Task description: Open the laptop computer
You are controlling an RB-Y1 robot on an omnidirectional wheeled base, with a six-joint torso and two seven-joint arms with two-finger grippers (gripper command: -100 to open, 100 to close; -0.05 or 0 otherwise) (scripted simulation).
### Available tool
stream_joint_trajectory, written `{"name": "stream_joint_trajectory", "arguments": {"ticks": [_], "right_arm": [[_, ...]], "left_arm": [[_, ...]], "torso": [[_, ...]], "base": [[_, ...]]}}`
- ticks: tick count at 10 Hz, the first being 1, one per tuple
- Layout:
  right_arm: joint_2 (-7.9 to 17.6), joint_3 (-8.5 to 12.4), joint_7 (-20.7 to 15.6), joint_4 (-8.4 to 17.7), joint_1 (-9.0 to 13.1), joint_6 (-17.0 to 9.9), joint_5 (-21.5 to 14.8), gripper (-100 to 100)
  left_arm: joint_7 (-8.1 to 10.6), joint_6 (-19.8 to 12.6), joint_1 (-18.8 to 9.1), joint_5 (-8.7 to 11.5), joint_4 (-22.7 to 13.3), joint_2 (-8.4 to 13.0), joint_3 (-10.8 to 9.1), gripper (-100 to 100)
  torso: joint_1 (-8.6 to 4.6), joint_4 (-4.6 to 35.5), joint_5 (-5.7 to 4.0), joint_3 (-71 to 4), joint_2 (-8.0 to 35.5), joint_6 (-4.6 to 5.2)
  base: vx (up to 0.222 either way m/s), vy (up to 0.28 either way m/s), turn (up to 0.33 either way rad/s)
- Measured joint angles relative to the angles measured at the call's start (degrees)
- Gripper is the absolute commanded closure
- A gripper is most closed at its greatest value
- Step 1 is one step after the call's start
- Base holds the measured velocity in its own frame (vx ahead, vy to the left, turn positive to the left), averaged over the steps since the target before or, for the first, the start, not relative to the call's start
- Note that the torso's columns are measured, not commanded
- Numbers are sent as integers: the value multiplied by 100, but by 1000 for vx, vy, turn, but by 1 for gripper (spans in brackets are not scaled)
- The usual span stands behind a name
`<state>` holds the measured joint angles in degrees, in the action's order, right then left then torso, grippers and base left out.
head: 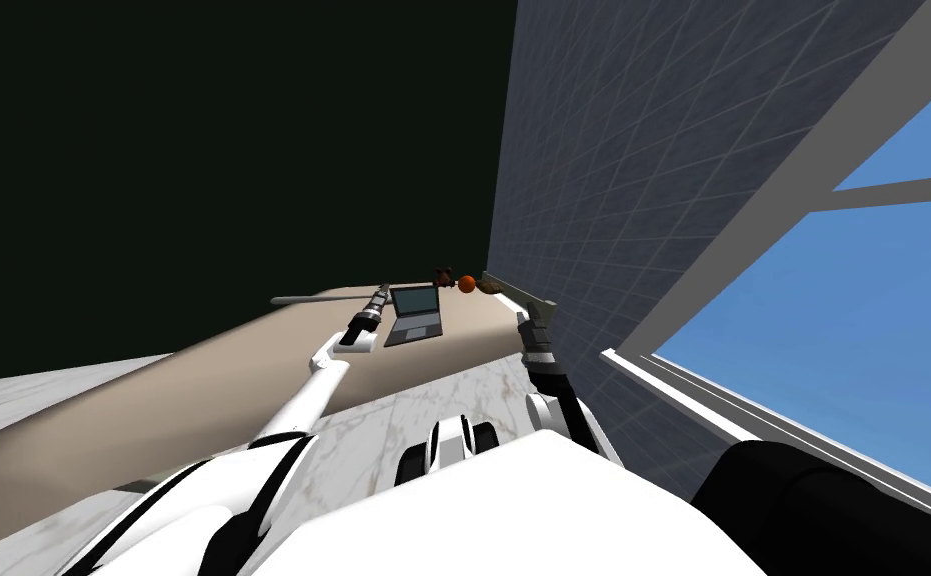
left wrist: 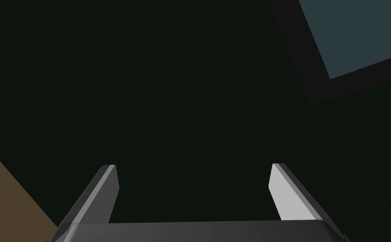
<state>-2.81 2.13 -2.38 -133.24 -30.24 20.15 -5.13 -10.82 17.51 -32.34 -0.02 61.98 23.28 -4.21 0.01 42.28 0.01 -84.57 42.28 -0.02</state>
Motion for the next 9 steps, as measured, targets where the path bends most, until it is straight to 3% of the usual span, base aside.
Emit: {"name": "stream_joint_trajectory", "arguments": {"ticks": [3, 6, 9], "right_arm": [[0, 0, 0, 0, 0, 0, 0, 0], [0, 0, 0, 0, 0, 0, 0, 0], [0, 0, 0, 0, 0, 0, 0, 0]], "left_arm": [[19, -85, -336, -70, -543, 64, -89, -100], [32, -150, -394, -89, -761, 84, -116, -100], [46, -200, -662, -160, -1202, 107, -204, -100]], "torso": [[-1, 1, -1, 0, 0, 3], [-6, 3, -3, 5, 7, 3], [1, -1, 0, -4, -6, 3]], "base": [[31, 22, -45], [13, 7, -18], [33, 17, -45]]}}
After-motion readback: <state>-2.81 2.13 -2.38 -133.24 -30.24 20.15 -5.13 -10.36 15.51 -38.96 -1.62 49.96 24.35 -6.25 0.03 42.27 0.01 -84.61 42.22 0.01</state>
